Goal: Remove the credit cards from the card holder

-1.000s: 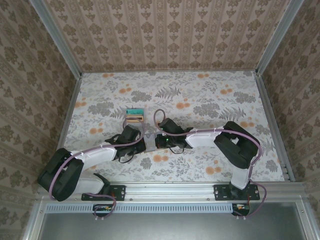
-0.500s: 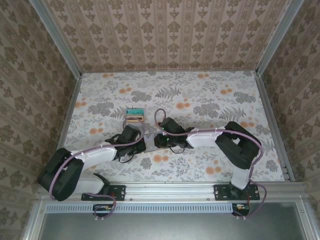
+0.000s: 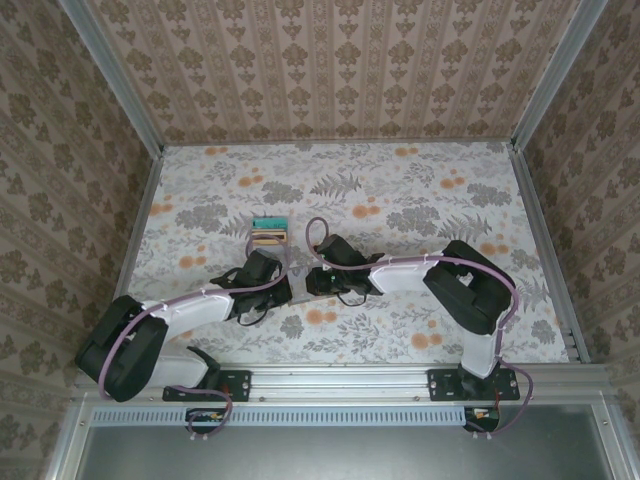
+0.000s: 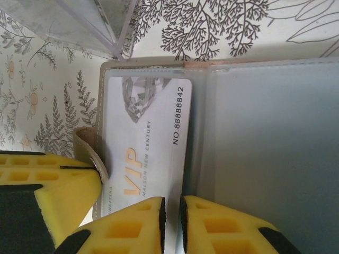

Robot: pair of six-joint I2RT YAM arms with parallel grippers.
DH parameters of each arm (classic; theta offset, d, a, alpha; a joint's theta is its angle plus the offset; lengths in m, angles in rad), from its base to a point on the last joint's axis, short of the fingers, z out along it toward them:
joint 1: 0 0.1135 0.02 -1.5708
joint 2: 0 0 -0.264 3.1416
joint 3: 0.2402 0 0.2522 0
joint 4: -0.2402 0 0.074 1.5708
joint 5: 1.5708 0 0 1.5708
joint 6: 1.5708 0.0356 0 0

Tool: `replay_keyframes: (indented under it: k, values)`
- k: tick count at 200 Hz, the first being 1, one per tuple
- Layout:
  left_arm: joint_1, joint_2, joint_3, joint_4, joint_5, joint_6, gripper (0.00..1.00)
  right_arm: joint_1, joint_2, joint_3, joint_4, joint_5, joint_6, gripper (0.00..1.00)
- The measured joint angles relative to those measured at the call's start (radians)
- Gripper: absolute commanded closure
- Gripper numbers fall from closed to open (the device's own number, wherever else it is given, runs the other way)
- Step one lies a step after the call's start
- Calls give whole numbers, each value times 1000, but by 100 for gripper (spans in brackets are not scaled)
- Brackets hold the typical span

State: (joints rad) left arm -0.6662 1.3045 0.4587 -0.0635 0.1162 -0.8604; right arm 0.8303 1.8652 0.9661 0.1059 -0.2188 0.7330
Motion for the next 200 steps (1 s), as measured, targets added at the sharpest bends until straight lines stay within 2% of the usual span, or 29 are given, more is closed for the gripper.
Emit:
replay_keyframes:
  k: [26,35,50,183,200]
  values:
    - [0,4,3,0,3,0,100,0,4,2,6,-19,0,83]
    - [0,5,3,-1,3,0,100,-1,6,2,9,-22,0,87]
    - [0,5,5,-3,3,0,100,-3,8,2,8,-21,6,100]
    - [0,16,18,-12,2,0,100,-41,-45,-42,7,-24,4,100]
    - [0,16,18,-12,3,0,100,-41,-43,-42,11,-31,5,85]
